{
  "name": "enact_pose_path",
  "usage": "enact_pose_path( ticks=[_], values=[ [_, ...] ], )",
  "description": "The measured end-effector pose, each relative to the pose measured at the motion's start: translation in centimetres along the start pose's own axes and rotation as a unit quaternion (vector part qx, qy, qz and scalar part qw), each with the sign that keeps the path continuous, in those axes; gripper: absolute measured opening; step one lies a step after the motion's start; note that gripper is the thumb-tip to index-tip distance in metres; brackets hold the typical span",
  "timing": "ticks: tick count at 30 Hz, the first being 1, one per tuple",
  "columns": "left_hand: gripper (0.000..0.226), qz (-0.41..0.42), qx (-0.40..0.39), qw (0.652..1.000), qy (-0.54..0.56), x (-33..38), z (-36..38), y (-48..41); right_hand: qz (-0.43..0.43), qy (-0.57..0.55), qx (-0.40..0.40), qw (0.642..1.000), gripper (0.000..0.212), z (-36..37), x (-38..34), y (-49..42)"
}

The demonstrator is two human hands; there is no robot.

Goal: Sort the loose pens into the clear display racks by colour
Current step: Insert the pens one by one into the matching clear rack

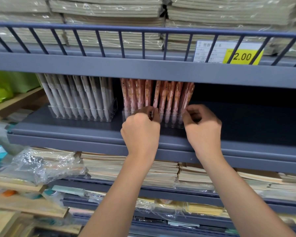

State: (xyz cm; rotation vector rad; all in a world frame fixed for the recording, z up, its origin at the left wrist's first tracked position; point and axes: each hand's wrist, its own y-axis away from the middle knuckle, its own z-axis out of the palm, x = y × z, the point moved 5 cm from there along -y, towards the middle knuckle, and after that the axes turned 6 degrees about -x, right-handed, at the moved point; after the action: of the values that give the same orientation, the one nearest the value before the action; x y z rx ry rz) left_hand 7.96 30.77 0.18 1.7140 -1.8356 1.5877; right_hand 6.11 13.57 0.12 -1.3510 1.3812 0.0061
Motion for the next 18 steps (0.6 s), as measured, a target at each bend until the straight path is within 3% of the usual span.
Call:
enact_pose_path(
  ticks=[18],
  values=[
    [0.019,0.006,0.007,1.000,-0.006,0.51,-0.04,0.67,0.007,-0.002,-0.006,1.000,0.009,-0.07,-0.19,0.04]
  ],
)
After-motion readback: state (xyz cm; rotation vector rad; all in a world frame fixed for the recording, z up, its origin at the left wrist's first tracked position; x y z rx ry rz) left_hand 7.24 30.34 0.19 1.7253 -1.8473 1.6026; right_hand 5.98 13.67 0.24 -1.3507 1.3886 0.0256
